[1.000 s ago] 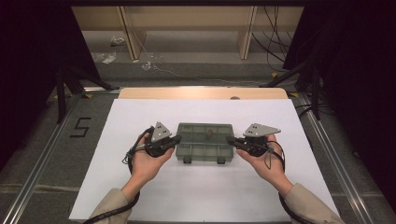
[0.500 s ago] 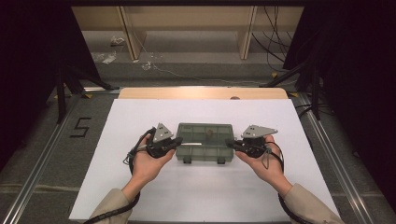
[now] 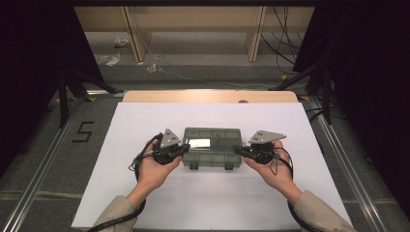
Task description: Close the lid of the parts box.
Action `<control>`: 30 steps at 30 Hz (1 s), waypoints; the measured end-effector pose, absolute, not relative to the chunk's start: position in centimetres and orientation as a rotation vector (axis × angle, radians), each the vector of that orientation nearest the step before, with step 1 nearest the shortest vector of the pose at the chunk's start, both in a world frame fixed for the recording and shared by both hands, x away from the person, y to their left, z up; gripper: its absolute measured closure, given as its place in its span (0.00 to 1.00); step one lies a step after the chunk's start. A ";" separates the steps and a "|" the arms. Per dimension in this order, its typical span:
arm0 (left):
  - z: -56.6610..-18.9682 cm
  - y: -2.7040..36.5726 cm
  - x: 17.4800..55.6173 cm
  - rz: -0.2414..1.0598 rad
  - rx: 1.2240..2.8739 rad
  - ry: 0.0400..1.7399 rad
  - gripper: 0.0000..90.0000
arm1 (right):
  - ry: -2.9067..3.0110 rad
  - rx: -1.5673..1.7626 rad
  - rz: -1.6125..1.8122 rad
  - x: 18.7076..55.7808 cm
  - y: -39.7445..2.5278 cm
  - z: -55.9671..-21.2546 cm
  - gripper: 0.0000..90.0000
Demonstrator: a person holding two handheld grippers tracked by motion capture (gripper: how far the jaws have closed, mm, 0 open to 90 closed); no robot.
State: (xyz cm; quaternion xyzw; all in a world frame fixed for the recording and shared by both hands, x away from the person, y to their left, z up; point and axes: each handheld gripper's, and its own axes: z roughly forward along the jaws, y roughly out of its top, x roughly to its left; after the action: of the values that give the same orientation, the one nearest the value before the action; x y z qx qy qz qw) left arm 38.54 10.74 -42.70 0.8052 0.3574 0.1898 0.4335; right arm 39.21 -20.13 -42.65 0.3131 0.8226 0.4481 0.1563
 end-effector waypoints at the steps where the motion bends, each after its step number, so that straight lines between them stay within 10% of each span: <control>1: -42.7 10.7 38.5 0.471 2.007 0.889 0.99 | 2.356 0.896 1.282 39.2 -20.1 -42.7 1.00; 30: -43.2 10.3 38.5 0.447 2.034 0.889 0.99 | 2.397 0.901 1.250 39.1 -19.7 -43.3 1.00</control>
State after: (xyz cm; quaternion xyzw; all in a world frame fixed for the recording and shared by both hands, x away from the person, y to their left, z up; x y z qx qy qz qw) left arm 38.49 10.33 -43.21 0.8133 0.3555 0.1785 0.4246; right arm 39.10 -19.68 -43.34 0.3128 0.8322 0.4341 0.1455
